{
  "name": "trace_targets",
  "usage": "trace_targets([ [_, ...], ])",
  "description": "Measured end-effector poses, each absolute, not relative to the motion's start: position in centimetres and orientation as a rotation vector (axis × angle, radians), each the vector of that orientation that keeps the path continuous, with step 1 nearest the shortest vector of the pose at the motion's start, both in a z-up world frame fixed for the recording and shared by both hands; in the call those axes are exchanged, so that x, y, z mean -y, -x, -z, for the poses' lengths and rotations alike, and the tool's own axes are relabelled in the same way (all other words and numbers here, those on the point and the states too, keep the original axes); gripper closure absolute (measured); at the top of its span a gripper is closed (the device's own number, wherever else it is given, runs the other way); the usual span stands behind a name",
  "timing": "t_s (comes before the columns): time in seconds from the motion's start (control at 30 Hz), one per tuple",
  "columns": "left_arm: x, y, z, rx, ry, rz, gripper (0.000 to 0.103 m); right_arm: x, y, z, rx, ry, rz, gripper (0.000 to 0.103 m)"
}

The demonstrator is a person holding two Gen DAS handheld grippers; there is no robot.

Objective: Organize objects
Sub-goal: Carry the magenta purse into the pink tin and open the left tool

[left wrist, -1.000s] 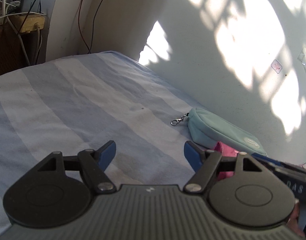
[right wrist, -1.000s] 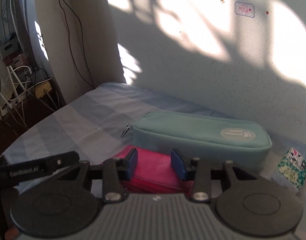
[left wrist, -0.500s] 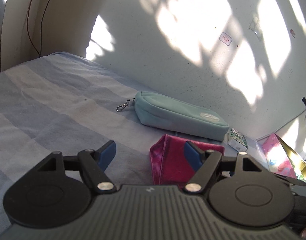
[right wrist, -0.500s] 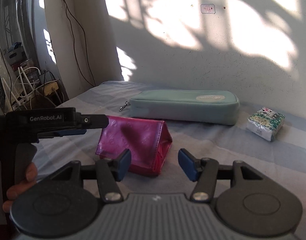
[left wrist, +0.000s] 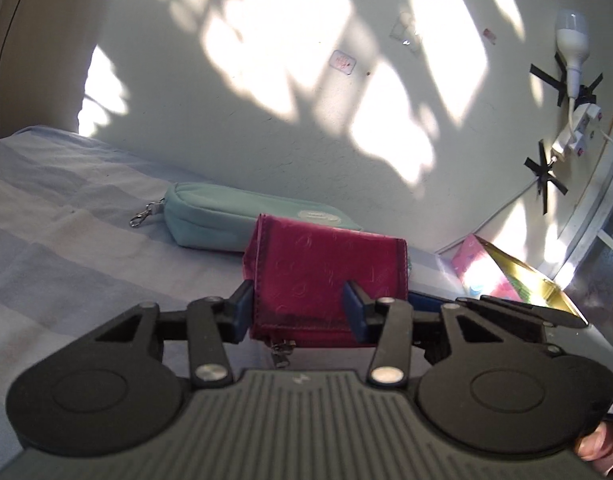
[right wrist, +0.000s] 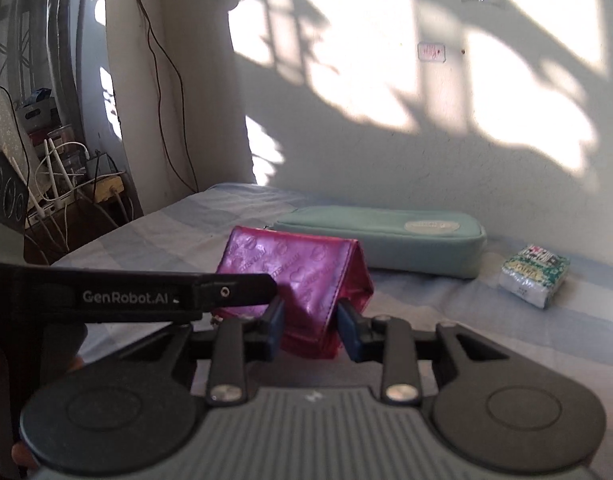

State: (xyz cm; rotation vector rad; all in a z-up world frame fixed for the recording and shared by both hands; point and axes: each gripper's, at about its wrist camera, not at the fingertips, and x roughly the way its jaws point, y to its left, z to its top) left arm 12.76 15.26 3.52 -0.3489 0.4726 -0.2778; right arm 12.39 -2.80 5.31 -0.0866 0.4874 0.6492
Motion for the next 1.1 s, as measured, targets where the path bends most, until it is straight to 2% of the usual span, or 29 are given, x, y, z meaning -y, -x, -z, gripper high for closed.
trace_targets([
  [0.27, -3.1, -12.3, -8.0, -0.446, 0.218, 0.501, 0.053, 13.7, -6.7, -7.8, -0.27, 0.101, -0.379, 0.074],
  [0.43, 7.0, -14.0, -8.5, -0.461, 0.109, 0.657, 0.051, 22.7, -5.5, -8.1, -0.234, 0.034, -0.176, 0.074],
  [0.7, 20.2, -16.3, -6.7, -0.519, -0.027, 0.769, 0.049, 33.7, -7.1, -5.6, -0.274, -0.087, 0.039, 0.072],
  [0.83, 23.9, -17.6, -5.8, -0.532, -0.079, 0.749, 0.047, 36.2, -8.9, -4.4, -0.273, -0.097, 0.178, 0.069],
  [0.87, 24.4, -17.7, -5.8, -0.527, -0.098, 0.721, 0.047, 36.2, -9.3, -4.1, -0.261, -0.08, 0.229, 0.061],
  [0.9, 24.5, -17.7, -5.9, -0.523, -0.115, 0.692, 0.047, 36.1, -9.5, -3.8, -0.247, -0.062, 0.266, 0.058],
  [1.1, 22.6, -16.2, -6.5, -0.48, -0.103, 0.624, 0.044, 36.1, -8.4, -3.8, -0.203, -0.06, 0.26, 0.053],
])
